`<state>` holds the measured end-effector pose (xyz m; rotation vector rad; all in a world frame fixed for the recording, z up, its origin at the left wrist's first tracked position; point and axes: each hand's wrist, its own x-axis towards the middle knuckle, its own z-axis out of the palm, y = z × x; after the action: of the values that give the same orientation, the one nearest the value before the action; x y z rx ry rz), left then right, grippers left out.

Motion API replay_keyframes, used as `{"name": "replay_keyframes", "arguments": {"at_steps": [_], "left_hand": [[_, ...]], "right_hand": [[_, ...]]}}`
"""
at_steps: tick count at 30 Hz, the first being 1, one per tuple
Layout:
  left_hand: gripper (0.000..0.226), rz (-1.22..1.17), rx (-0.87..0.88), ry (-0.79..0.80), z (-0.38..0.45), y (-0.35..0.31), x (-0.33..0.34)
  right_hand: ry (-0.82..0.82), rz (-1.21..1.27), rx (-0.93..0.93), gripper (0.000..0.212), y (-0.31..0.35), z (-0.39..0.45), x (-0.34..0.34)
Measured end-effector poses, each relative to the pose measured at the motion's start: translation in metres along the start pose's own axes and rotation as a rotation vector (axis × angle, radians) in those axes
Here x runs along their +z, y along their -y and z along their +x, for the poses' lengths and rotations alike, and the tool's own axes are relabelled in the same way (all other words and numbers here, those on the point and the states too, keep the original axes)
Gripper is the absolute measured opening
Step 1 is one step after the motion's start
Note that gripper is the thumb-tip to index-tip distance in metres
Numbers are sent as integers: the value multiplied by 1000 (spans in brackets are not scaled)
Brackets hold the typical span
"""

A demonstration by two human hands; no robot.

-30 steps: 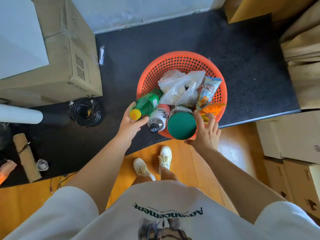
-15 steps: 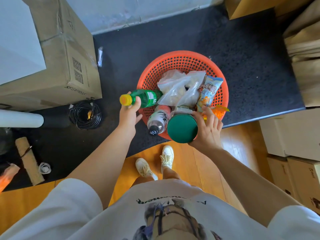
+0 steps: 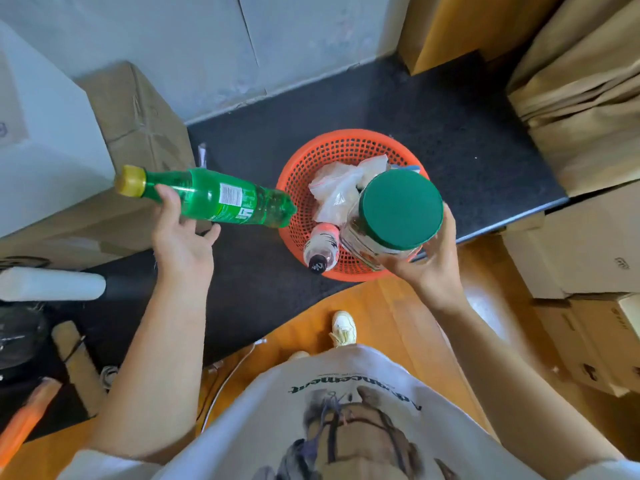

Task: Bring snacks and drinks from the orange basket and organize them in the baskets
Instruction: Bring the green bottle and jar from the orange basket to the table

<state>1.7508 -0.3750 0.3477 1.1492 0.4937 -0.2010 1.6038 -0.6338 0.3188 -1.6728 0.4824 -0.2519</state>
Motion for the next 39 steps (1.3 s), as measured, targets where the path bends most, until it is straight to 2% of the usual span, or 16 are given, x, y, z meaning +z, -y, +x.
{"name": "replay_keyframes", "arguments": {"at_steps": [5,8,12,16,19,22,26,31,39], "left_hand": [[41,-84,-21,352,-33,-13,-23],[39,-35,-89,437,-53,-5,-41],[43,52,-215,539,-81,12,-65],[43,231,-358,751,-109,29,-77],[73,383,-491,874,-139,46,-78],[79,492,-574,984,-173,67,-79],[83,654,-628,1116,-227,94,-81],[78,838,-640,1341,-315,129,-98],[78,1025,-716,1623,-497,212,-184]], "right_hand": [[-125,180,47,89,15,-64,18],[-225,208,87,91,12,-113,35],[-436,265,156,86,0,-188,59],[-662,332,212,78,-9,-263,75],[-844,365,233,79,-11,-319,83],[-995,392,254,85,-14,-370,91],[-1206,440,272,81,-22,-438,100],[-1433,494,247,86,-28,-533,111],[-1783,549,182,64,-54,-732,132]]}}
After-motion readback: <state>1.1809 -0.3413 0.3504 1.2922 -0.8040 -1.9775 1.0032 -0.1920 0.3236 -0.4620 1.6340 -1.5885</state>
